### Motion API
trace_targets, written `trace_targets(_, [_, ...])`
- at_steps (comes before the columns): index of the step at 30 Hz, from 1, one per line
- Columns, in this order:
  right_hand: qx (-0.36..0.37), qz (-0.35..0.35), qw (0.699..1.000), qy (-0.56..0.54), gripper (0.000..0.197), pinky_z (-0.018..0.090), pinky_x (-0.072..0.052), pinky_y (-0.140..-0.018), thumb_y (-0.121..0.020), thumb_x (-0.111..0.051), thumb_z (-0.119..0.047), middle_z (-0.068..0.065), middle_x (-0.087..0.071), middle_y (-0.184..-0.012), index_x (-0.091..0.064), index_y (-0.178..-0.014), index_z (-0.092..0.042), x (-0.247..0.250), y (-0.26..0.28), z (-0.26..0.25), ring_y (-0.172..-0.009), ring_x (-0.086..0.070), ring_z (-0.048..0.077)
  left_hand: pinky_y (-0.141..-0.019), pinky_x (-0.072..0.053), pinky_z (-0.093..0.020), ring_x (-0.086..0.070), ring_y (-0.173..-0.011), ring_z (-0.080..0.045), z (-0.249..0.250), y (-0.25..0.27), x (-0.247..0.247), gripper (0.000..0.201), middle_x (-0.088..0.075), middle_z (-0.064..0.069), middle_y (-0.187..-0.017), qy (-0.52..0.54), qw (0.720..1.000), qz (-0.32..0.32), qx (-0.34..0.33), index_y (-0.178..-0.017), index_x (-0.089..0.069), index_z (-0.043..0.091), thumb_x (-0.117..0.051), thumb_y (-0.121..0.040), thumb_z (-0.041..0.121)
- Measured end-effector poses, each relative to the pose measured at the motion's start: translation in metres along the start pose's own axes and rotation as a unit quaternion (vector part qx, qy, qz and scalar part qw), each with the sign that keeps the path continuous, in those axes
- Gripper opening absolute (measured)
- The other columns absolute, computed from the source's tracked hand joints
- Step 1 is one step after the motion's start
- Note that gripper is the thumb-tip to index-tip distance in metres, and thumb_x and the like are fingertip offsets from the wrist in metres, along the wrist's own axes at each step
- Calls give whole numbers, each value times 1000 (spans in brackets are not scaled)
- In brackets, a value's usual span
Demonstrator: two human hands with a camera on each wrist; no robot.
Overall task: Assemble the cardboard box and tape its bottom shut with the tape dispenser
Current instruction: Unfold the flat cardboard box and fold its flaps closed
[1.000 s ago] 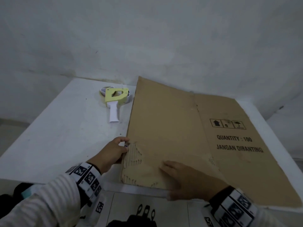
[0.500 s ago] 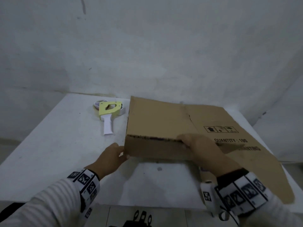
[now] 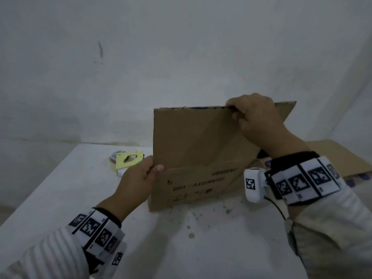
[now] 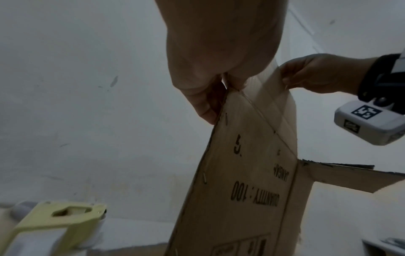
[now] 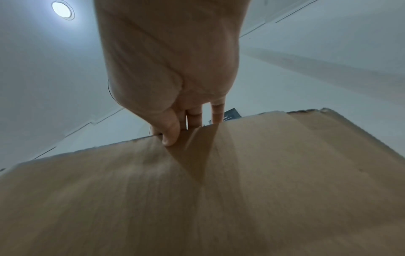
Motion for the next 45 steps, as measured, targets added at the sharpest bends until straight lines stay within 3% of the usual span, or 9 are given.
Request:
trace_targets(5, [11, -14, 999, -45, 39, 44, -44, -95, -89, -49, -4, 18, -64, -122, -59, -126, -7, -18, -22, -5, -111, -58, 36, -78, -51, -41, -62, -86, -27, -6, -20, 6, 16, -68, -10, -93, 22, 999, 27, 37, -103, -57, 20, -46, -96, 30])
trace_targets(10, [-5, -59, 998, 15, 59, 42, -14, -118, -95, -53, -23, 5, -24, -158, -29, -149, -16, -46, -25, -15, -147, -20, 24, -71, -43, -16, -57, -89, -16, -20, -37, 8, 15, -61, 10, -90, 60, 996, 20, 61, -109, -54, 31, -45, -97, 28])
trace_targets(15, [29, 75, 997, 9, 38, 47, -47, -93, -76, -72, -14, 16, -66, -117, -65, -113, -7, -56, -22, -14, -107, -62, 36, -91, -52, -49, -61, -106, -27, -29, -44, 9, 33, -64, -5, -114, 154, 984, -42, 73, -122, -51, 26, -44, -91, 36])
trace_targets(22, [41, 81, 996, 4, 8, 34, -49, -65, -77, -64, -16, 1, -70, -71, -69, -83, -18, -60, -13, -11, -67, -64, 27, -81, -52, -45, -65, -94, -32, -28, -62, 22, 26, -68, -10, -109, 398, 903, 25, 157, -121, -54, 18, -43, -97, 14])
trace_targets(28, [73, 61, 995, -5, 24, 26, -44, -56, -83, -48, -20, -2, -69, -64, -72, -81, -19, -63, 2, -10, -57, -62, 24, -72, -50, -38, -58, -75, -23, -26, -81, 29, 4, -61, -8, -92, 368, 916, -11, 163, -95, -51, 17, -52, -95, 21])
trace_targets(35, [70, -117, 990, 48, 36, 18, -50, -57, -63, -82, -31, -15, -74, -90, -72, -97, -37, -90, 47, -18, -73, -67, 9, -62, -49, -27, -59, -79, -23, -37, -102, 30, 16, -63, -11, -97, 227, 959, 28, 166, -102, -61, 8, -47, -97, 14])
trace_targets(39, [27, -340, 940, 3, 58, 34, -45, -99, -87, -60, -31, -3, -36, -147, -39, -141, -30, -126, 60, -21, -128, -40, 22, -74, -48, -36, -58, -83, -23, -41, -105, 26, 12, -61, -7, -94, 130, 979, 41, 149, -96, -59, 14, -48, -95, 18])
trace_targets(42, [-10, -310, 950, -28, 65, 35, -35, -110, -90, -58, -28, -2, -14, -157, -27, -147, -27, -138, 44, -28, -140, -23, 23, -68, -41, -33, -56, -83, -28, -42, -102, 20, 12, -60, -8, -87, 72, 985, 33, 156, -88, -57, 12, -48, -94, 18])
trace_targets(45, [-66, -257, 964, -25, 75, 39, -35, -111, -89, -62, -24, 0, -8, -159, -18, -150, -26, -150, 19, -33, -146, -10, 26, -78, -41, -29, -58, -94, -25, -40, -98, 18, 35, -60, -9, -102, 95, 980, 65, 162, -128, -48, 12, -51, -94, 15])
Point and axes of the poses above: each hand's wrist, its own y-axis away from the middle knuckle, its own x-axis out of the back of the hand, z = x × y, the point moved 2 cm from there along -y, towards the middle knuckle
